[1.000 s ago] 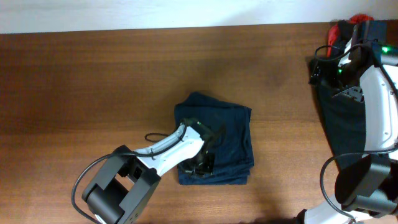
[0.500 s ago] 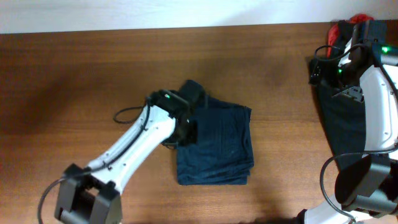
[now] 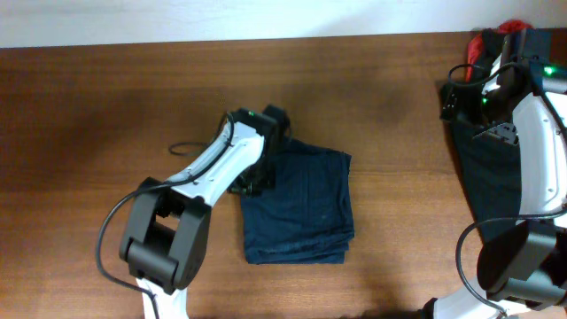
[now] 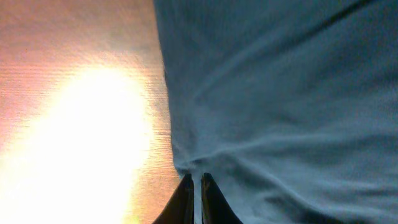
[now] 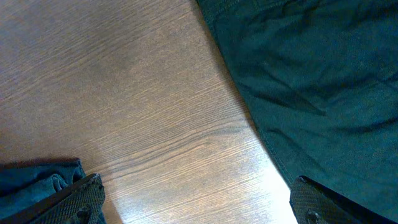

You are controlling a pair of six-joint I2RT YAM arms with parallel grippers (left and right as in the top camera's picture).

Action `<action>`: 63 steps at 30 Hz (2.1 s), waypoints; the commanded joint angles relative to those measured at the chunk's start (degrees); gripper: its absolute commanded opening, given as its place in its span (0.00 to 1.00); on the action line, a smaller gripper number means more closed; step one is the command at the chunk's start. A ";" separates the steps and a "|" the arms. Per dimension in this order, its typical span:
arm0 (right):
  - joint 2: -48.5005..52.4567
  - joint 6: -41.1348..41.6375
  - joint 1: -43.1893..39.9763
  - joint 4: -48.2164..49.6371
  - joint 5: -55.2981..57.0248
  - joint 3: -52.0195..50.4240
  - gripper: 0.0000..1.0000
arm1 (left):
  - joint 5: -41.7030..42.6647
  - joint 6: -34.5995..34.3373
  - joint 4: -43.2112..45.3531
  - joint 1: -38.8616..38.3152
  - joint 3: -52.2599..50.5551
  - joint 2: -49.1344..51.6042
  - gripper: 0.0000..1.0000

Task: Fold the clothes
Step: 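Grasp the folded shorts' left edge with the left gripper, then drag the folded shorts to the table's far-left corner with the left gripper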

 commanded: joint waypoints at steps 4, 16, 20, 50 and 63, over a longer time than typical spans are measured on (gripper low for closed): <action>-0.66 0.00 -0.20 0.13 0.44 0.76 0.99 | -1.66 1.57 -4.44 5.20 7.67 -5.99 0.99; -0.66 0.02 -0.20 0.13 0.44 0.76 0.99 | 30.38 20.37 19.04 13.99 -18.53 -5.99 0.79; -0.66 0.00 -0.20 0.13 0.44 0.76 0.99 | 33.07 19.71 25.09 13.94 -22.91 -5.99 0.27; -0.66 0.00 -0.20 0.11 0.44 0.76 0.99 | 14.69 2.58 63.91 55.01 -0.48 15.04 0.07; -0.66 0.00 -0.20 0.13 0.44 0.76 0.99 | 6.45 1.81 60.33 51.30 6.23 15.26 0.53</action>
